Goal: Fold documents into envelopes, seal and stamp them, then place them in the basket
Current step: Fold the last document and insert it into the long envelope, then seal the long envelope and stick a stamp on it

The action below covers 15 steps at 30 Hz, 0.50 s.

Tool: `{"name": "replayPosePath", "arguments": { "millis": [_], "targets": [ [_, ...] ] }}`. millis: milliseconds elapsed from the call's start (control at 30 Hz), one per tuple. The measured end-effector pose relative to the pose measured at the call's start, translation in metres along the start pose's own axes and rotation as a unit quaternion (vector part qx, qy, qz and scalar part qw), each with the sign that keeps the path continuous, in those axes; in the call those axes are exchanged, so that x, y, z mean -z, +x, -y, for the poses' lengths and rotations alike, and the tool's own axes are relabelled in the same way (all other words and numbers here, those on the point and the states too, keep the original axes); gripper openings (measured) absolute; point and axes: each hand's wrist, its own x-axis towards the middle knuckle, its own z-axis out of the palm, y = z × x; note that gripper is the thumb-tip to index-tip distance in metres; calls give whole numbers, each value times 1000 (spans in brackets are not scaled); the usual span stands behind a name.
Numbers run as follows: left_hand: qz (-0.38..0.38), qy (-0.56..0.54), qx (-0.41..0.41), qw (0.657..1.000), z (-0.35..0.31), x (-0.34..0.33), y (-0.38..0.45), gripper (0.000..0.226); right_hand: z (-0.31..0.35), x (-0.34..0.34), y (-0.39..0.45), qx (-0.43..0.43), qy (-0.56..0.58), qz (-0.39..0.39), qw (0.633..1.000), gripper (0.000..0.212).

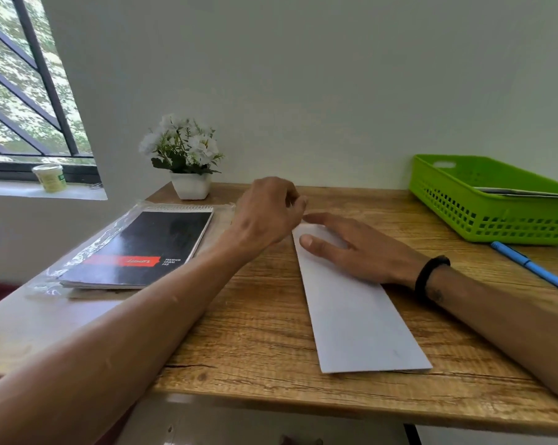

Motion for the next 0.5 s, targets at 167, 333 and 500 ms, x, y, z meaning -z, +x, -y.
{"name": "replayPosePath", "arguments": {
  "millis": [167,333,500],
  "targets": [
    [72,165,115,977,24,21,13,65,7,-4,4,-13,-105,54,993,81],
    [159,173,148,961,40,15,13,74,-9,4,25,-41,-133,73,988,86],
    [110,147,86,979,34,16,13,62,-13,2,26,-29,-120,50,991,75]
  ]
}}
